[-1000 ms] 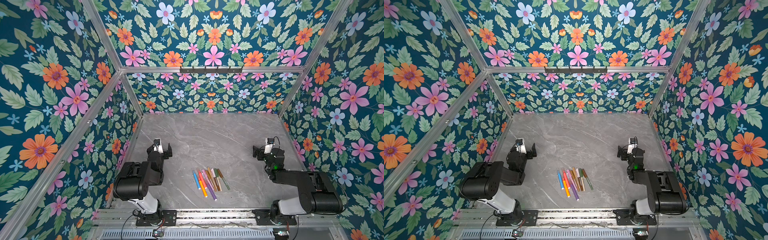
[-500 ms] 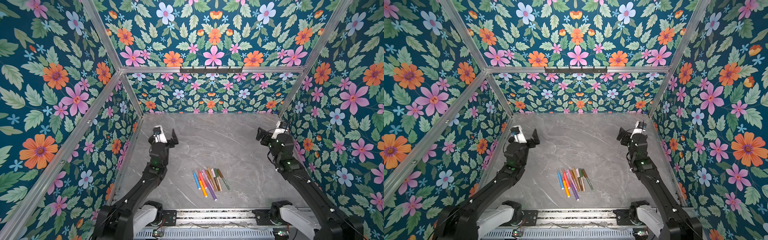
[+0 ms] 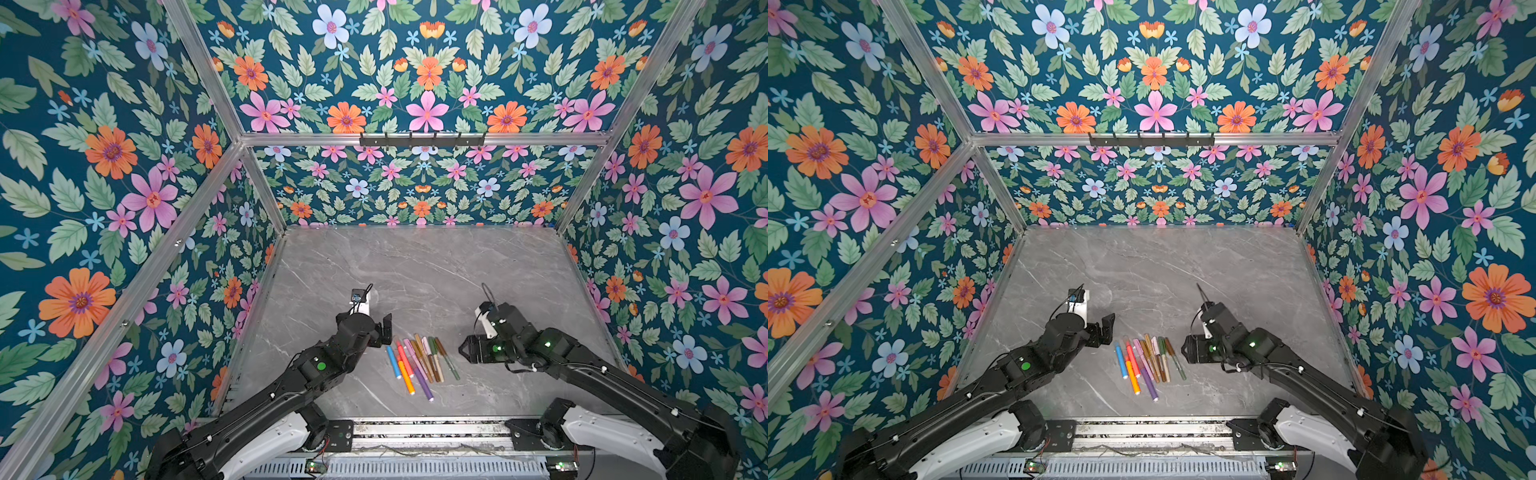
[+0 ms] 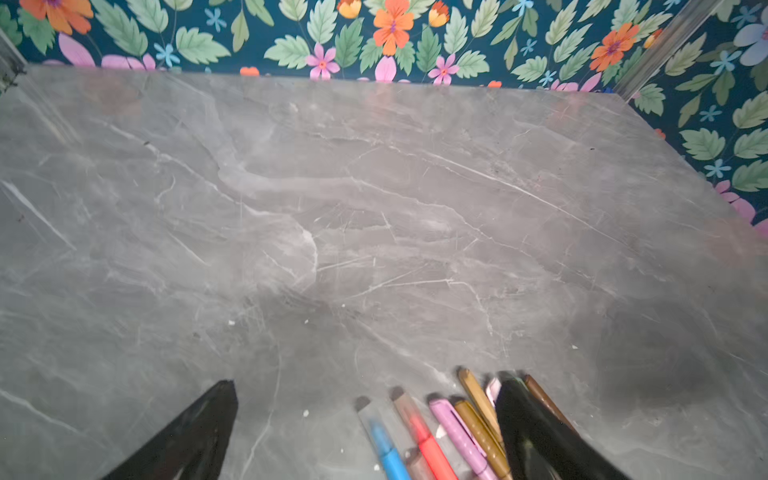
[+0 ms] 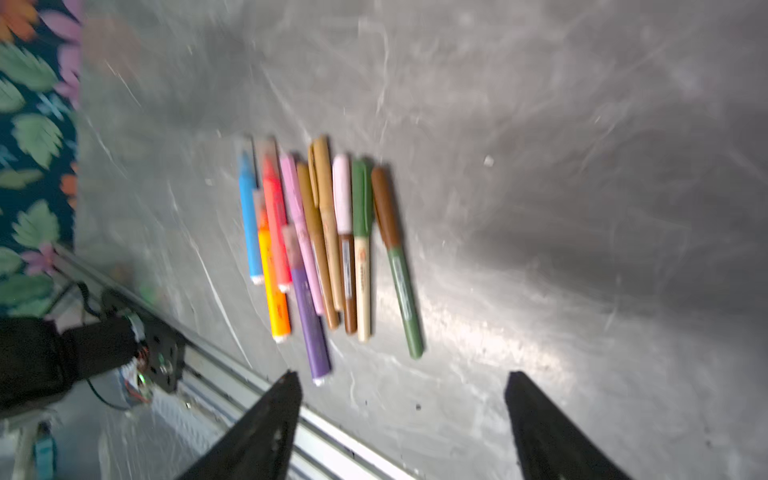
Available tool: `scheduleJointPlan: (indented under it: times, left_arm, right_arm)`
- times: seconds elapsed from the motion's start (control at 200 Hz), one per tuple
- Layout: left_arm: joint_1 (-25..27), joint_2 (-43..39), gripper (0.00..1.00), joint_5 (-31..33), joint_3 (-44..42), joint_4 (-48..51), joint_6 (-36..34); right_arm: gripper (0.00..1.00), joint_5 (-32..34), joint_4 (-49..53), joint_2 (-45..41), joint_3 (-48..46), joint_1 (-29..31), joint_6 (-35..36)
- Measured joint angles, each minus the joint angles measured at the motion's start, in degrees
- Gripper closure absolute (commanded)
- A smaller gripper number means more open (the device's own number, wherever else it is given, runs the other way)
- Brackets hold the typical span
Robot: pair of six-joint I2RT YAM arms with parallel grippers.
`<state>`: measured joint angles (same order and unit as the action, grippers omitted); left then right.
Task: Open the pen caps
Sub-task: 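Move both grippers toward the row of markers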
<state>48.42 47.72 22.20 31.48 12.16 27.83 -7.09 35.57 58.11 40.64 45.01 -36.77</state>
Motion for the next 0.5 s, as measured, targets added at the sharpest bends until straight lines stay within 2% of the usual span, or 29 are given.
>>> scheduleJointPlan:
  times: [0.035, 0.075, 0.12, 0.155, 0.26, 0.43, 0.5]
  left_arm:
    - [0.0, -0.2, 0.04, 0.3, -0.7, 0.5, 1.6]
    - [0.0, -0.4, 0.23, 0.4, -1.4, 0.7, 3.5]
    - [-0.1, -0.3, 0.3, 0.4, -2.1, 0.5, 5.2]
    - [-0.1, 0.1, 0.27, 0.3, -2.4, 0.0, 5.2]
    - [-0.1, 2.8, 0.11, -0.8, -2.5, -2.2, 6.7]
    - [-0.1, 9.1, 0.09, -3.8, 1.2, -4.0, 8.1]
    - [-0.1, 9.9, 0.05, -6.0, 2.3, -5.4, 8.0]
  right_arm:
    - [0.44, 0.6, 1.6, 0.2, 0.0, 2.5, -1.0]
    - [0.5, 1.4, 2.9, 0.2, -0.2, 5.1, -1.9]
    - [0.56, 1.8, 3.7, 0.0, -0.7, 6.5, -3.1]
    - [0.59, 2.4, 4.2, -0.2, -1.3, 7.0, -4.0]
    - [0.6, 2.4, 3.7, -0.5, -4.5, 7.7, -5.5]
    - [0.6, 0.3, 1.2, 2.9, -6.1, 7.9, -5.4]
    - [0.66, 0.2, 0.6, 6.2, -4.3, 7.9, -4.7]
